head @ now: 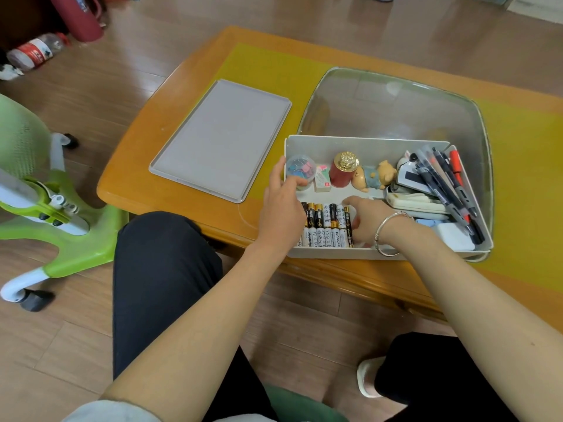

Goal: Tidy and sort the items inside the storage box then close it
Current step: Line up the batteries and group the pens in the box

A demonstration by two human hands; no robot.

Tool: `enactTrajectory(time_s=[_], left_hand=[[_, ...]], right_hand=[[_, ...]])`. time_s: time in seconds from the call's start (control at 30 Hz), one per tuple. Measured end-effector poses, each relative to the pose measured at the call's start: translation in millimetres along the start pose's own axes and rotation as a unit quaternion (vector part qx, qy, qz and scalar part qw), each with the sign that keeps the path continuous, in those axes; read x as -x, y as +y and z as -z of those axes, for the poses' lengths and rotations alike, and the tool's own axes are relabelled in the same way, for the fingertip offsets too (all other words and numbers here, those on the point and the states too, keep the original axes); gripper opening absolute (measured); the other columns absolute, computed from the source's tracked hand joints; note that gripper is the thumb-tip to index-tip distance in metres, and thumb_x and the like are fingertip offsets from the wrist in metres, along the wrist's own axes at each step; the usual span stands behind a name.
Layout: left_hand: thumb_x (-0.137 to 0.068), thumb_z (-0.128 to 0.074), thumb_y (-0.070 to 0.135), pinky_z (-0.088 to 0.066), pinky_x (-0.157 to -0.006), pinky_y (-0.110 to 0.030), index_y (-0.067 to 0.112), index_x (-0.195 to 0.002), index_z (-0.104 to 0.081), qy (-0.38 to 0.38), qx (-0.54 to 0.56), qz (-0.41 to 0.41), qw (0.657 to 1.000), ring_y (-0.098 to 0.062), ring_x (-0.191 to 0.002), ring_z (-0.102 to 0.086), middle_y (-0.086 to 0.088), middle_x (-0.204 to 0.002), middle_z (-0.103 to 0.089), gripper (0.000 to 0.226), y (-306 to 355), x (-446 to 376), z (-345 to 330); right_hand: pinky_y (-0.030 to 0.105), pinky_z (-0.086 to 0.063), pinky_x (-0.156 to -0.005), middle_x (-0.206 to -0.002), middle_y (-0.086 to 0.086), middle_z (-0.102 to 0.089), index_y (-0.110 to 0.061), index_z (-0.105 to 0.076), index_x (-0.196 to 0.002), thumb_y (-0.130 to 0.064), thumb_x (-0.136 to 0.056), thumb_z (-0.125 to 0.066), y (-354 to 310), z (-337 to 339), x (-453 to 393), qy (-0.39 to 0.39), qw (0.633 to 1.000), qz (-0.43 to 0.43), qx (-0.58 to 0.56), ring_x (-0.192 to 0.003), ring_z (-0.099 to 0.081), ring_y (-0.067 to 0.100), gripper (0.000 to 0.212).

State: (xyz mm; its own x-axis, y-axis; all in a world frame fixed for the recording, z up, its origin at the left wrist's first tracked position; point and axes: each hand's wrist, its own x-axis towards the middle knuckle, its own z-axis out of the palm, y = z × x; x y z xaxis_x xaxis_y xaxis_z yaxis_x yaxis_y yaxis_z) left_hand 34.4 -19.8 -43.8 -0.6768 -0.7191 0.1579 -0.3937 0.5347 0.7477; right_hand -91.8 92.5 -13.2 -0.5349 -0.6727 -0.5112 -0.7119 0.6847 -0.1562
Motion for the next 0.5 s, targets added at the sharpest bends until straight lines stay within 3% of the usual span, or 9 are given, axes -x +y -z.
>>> enactTrajectory(time_s=[0.1, 0.2, 0.4, 0.5], left_hand=[[-0.09, -0.053, -0.005, -0.035, -0.093, -0.017, 0.016, -0.107, -0.058, 0.0, 0.001, -0.005, 1.0, -0.019, -0.138, -0.03, 0.0, -0.158, -0.017, 0.028, 0, 0, 0], [-0.09, -0.052, -0.005, -0.035, -0.093, -0.016, 0.016, -0.106, -0.058, 0.002, 0.003, -0.008, 1.0, -0.019, -0.138, -0.03, 0.0, -0.158, -0.017, 0.027, 0, 1, 0], [-0.09, -0.053, -0.005, -0.033, -0.093, -0.014, 0.016, -0.104, -0.058, 0.001, 0.009, -0.004, 1.0, -0.018, -0.139, -0.028, -0.001, -0.158, -0.017, 0.026, 1, 1, 0], [-0.09, -0.053, -0.005, -0.032, -0.092, -0.013, 0.016, -0.104, -0.058, 0.004, 0.009, -0.003, 1.0, -0.018, -0.139, -0.028, 0.0, -0.158, -0.017, 0.027, 1, 1, 1]], right_hand=[[0.042, -0.053, -0.08, -0.11, 0.014, -0.062, -0.015, -0.041, -0.135, -0.006, -0.086, -0.054, 1, -1, -4, 0.085, 0.996, -0.009, -0.005, -0.096, -0.062, 0.033, 0.052], [0.037, -0.049, -0.088, -0.108, 0.012, -0.065, -0.016, -0.055, -0.124, -0.019, -0.087, -0.062, -2, 0, -13, 0.152, 0.988, -0.003, -0.016, -0.102, -0.059, 0.029, 0.038], [0.029, -0.045, -0.073, -0.104, 0.008, -0.065, -0.012, -0.065, -0.11, -0.025, -0.08, -0.07, -13, 4, -29, 0.122, 0.992, -0.019, -0.015, -0.088, -0.06, 0.024, 0.033], [0.027, -0.043, -0.061, -0.075, 0.008, -0.061, -0.006, -0.068, -0.084, -0.027, -0.079, -0.069, -16, 8, -38, 0.098, 0.995, -0.037, -0.001, -0.069, -0.055, 0.023, 0.022]])
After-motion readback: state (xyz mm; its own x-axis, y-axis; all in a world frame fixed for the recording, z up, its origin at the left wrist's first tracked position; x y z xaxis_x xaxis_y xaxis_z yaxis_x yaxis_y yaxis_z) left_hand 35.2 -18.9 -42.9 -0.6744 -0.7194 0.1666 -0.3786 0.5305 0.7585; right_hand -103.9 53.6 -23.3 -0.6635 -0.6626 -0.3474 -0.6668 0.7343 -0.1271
